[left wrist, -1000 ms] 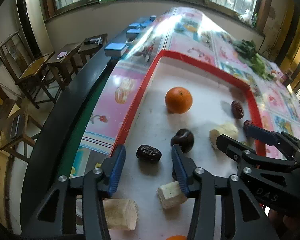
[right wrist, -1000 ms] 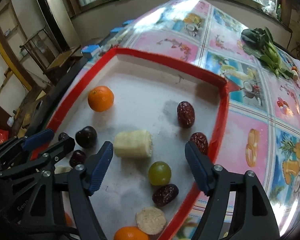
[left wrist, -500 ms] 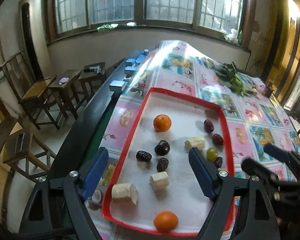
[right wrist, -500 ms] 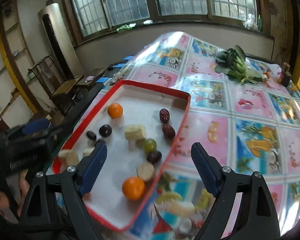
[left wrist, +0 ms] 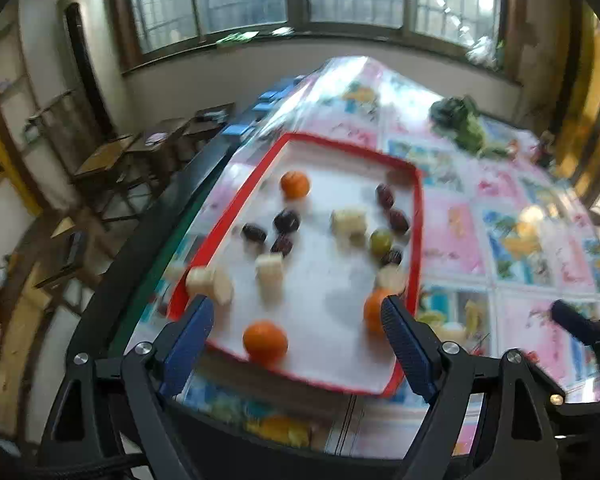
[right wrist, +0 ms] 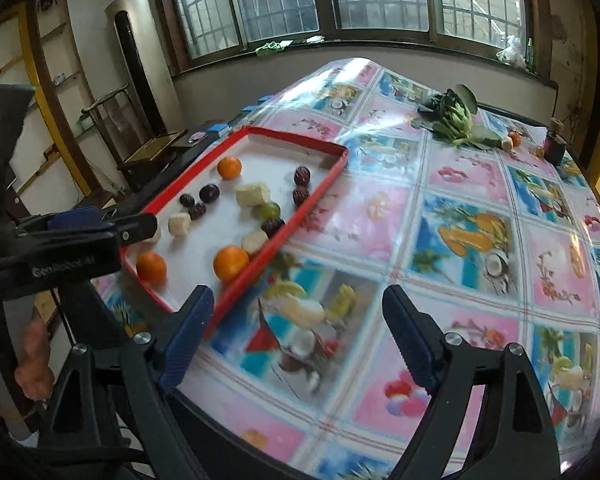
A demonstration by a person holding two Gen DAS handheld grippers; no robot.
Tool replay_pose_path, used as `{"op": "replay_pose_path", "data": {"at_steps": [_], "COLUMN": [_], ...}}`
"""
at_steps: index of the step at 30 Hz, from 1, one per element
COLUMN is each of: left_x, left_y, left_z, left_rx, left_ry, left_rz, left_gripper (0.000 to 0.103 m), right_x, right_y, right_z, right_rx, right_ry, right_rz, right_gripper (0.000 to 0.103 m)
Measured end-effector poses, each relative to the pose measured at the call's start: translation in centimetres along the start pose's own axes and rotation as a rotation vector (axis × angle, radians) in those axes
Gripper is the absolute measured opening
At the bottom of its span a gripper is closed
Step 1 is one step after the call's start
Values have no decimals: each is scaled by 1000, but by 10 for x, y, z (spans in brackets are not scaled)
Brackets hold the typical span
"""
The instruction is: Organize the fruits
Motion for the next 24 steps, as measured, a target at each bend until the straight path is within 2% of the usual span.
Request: {"op": "replay_pose_path", "data": {"at_steps": [2, 6, 10, 12, 21, 24], "left_x": [-1, -7, -16, -19, -25, -27], "left_y": [-6, -15, -23, -26, -23, -18], "left_z": [-8, -22, -36, -42, -61, -66], "left_rx": [-6, -50, -49, -47, -115, -160], "left_ry": [25, 48, 33, 38, 72, 68], "left_rz": [16, -44, 42, 43, -27, -23], "left_gripper": [85, 85, 85, 85, 85, 85], "right_x": [-3, -9, -14, -16, -25, -25], "right_y": [-6, -13, -14, -9, 10, 10], "right_z": [-8, -18, -25, -28, -41, -42], "right_rx": [-5, -26, -52, -77, -158, -155], "right_ry": [3, 6, 7, 6, -5, -2], "right_rz": [5, 16, 30, 34, 37, 41], "right_gripper": [86, 86, 86, 86, 86, 86]}}
Point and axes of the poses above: each gripper's, at about its wrist camera, not at the fingertips, and x roughly the way its jaws point, y to its left, z to its top, the point moved 1 cm from there along x, roughly the way its jaws point, and after that the axes turned 14 degrees about -z, right-handed, at the moved point
